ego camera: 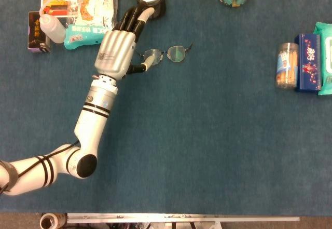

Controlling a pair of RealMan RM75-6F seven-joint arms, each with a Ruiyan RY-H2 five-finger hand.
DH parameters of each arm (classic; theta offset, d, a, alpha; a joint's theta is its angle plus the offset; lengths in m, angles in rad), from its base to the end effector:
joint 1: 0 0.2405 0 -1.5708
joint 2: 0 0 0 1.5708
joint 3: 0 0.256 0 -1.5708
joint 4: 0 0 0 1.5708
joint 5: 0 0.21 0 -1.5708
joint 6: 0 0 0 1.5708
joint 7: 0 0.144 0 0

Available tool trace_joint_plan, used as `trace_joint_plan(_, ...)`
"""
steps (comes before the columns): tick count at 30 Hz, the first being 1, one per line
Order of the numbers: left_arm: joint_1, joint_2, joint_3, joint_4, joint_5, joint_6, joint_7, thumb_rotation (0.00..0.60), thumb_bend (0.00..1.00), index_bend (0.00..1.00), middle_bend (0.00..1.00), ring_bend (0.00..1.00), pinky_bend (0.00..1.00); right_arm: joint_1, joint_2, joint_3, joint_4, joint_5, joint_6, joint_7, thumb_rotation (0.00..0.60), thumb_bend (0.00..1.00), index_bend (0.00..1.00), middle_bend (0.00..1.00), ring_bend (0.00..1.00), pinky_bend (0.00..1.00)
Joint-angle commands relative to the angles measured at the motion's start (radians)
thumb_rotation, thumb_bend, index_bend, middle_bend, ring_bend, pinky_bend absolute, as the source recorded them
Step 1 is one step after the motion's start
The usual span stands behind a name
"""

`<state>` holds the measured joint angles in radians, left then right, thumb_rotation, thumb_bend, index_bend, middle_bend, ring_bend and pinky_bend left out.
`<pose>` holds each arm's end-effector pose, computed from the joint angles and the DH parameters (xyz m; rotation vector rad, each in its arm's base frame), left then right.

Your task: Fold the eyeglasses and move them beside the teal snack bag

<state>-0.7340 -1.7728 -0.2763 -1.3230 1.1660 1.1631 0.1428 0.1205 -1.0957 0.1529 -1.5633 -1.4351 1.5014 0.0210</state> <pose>-0.1170 0.3534 -0.0337 -1.5639 -1.0852 -1.2846 -0.3125 -0.2133 0.1933 1.2868 -0.7826 0.9514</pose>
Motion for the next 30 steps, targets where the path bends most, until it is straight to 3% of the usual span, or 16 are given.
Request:
trace_joint_plan(1,0.003,-0.012,0.002,0.014,0.000,0.001,-0.001,0.600,0.25,0.11,0.05,0.06,0.27,-0.001,0.000,0.000,0.000,0.000,0.001,0.001,0.600,0.17,0.23,0.33,0.32,0.54)
trace_joint_plan(6,0.012,-0.041,0.003,0.053,0.007,0.021,-0.002,0.600,0.25,0.23,0.14,0.14,0.31,-0.004,0.002,-0.001,0.000,-0.001,0.005,0.003,0.600,0.17,0.23,0.33,0.32,0.54)
trace_joint_plan(9,0.014,-0.053,0.004,0.075,0.015,0.028,0.000,0.600,0.25,0.33,0.21,0.26,0.40,-0.004,0.002,-0.002,-0.001,0.000,0.004,0.003,0.600,0.17,0.23,0.33,0.32,0.54)
trace_joint_plan(14,0.015,-0.057,0.007,0.092,0.022,0.026,0.022,0.600,0.25,0.40,0.30,0.36,0.58,-0.003,-0.002,-0.003,0.000,-0.001,0.000,0.002,0.600,0.17,0.23,0.33,0.32,0.54)
trace_joint_plan(19,0.015,-0.053,0.015,0.098,0.026,0.017,0.057,0.600,0.25,0.44,0.33,0.41,0.69,-0.001,-0.003,-0.003,0.001,0.000,-0.004,0.002,0.600,0.17,0.23,0.33,0.32,0.54)
trace_joint_plan(30,0.014,-0.066,0.011,0.124,0.043,0.028,0.087,0.600,0.25,0.51,0.40,0.43,0.77,0.001,-0.005,-0.006,0.002,-0.001,-0.011,0.003,0.600,0.17,0.23,0.33,0.32,0.54)
